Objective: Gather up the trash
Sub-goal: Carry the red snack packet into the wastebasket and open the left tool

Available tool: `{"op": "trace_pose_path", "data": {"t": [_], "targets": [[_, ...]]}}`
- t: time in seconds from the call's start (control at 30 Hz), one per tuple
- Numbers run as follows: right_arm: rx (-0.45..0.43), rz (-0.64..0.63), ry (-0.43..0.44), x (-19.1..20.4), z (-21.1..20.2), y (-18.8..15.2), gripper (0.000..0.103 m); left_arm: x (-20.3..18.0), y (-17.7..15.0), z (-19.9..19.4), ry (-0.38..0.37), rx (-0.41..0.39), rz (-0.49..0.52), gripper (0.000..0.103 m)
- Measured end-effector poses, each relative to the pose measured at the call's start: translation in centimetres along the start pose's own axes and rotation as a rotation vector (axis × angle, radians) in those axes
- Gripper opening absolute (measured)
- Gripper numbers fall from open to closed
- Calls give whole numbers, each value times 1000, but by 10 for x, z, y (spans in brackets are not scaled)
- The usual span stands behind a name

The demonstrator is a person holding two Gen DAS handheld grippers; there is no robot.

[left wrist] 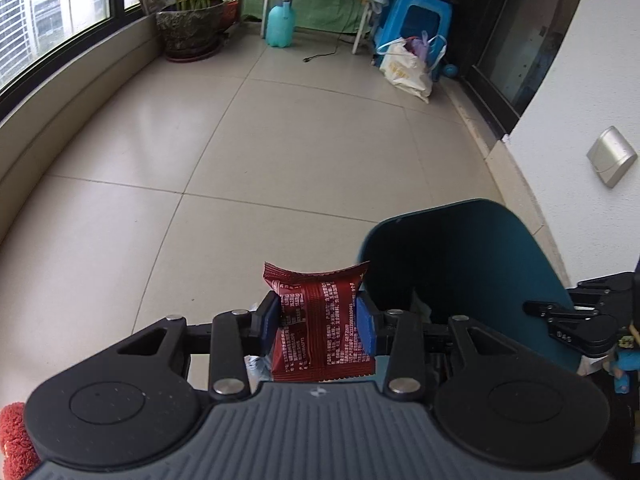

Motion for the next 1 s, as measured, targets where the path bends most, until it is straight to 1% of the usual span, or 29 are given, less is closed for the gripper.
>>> {"op": "trace_pose_path", "data": {"t": [0.13,0.23,0.33,0.4,0.43,0.5,0.57,0.73,0.83,0.93,1.0], "targets": [[-24,-4,-6,-4,-5,1,5,-45,23,-5,-100,-26,46,39],[-29,10,-2,-9,-6,0,5,-77,30,13,-140,-21,73,39],[-31,24,0,-11,-7,-1,5,-101,27,42,-160,25,95,39],[-35,24,2,-11,-8,-2,5,-112,24,59,-161,61,104,39],[-38,26,0,-10,-10,-3,5,-118,27,74,-157,81,110,39],[-41,28,-1,-9,-11,-3,5,-124,24,88,-136,114,113,39],[-41,30,-2,-9,-12,-4,5,-129,21,100,-147,154,103,39],[-41,28,-3,-9,-12,-3,5,-140,12,134,-96,255,132,39],[-38,31,1,-9,-12,-2,5,-141,3,155,-75,336,115,39],[-39,23,-7,-7,-12,-2,5,-141,-1,169,-48,371,112,39],[-39,25,-6,-8,-12,-2,5,-141,-2,175,-46,387,109,40]]}}
Point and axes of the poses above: each gripper's, at about its wrist camera, not at the fingertips, and z roughly the way its jaws point, x to its left, y to its top, the point moved 5 cm from there along z, roughly the way its jaws point, and after that the axes turned 6 degrees about z, right-handed, at the moved point
